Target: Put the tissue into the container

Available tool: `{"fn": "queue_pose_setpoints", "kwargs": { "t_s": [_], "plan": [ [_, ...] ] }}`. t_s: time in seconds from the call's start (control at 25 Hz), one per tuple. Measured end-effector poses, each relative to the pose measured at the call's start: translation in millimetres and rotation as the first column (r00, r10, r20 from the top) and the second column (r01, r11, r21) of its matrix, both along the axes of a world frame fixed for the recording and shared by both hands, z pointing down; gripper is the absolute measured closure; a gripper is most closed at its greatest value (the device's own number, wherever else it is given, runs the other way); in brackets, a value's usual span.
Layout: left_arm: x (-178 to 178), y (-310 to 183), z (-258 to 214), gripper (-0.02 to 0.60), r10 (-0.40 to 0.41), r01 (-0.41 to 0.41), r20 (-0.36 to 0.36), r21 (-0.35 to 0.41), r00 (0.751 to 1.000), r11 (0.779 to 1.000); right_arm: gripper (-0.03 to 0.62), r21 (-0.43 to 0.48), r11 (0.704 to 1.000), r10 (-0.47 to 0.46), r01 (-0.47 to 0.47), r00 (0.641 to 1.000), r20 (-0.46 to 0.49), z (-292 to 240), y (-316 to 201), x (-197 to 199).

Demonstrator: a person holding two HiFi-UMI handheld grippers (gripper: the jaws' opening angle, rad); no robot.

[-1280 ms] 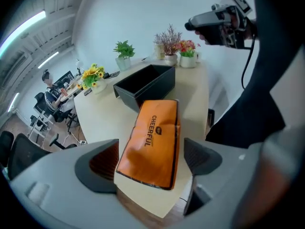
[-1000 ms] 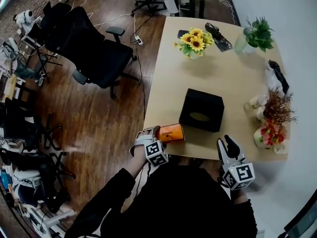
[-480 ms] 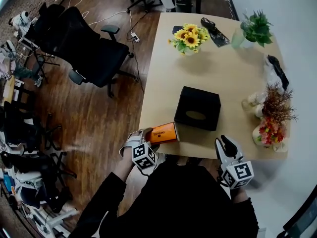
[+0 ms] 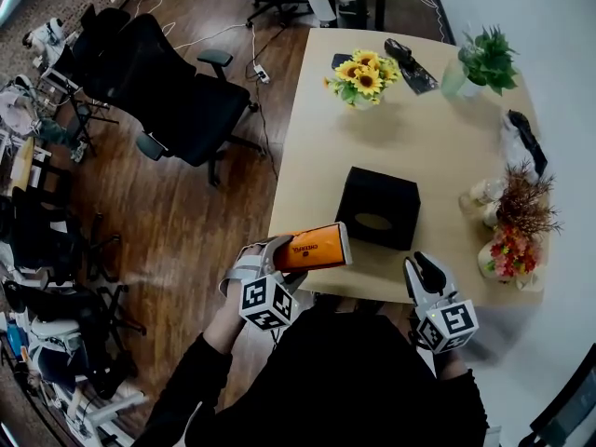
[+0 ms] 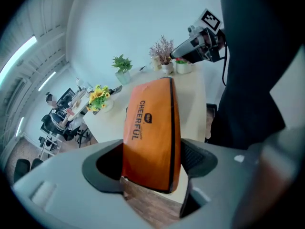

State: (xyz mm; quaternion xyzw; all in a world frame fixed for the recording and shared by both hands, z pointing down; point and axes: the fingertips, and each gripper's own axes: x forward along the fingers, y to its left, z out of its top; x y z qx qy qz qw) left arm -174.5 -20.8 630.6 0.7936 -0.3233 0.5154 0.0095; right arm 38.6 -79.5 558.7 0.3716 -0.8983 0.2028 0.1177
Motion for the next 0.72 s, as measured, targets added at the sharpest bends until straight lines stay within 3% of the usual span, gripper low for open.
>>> {"fn": "queue_pose_setpoints", "kwargs": {
  "t_s": [0.44, 0.72],
  "plan": [
    [28, -59, -46, 0.249, 0.106, -0.106, 0.01, 0.119, 0.994, 0.987, 0.507, 0.017, 0.995, 0.102, -0.102, 0.995, 0.008, -2, 4, 25],
    [73, -86, -44, 0.249, 0.244, -0.246, 0.033, 0.122, 0.969, 0.962, 0.508, 0.001, 0.984, 0.18, -0.18, 0.984, 0.003, 5, 19, 48]
  ]
}}
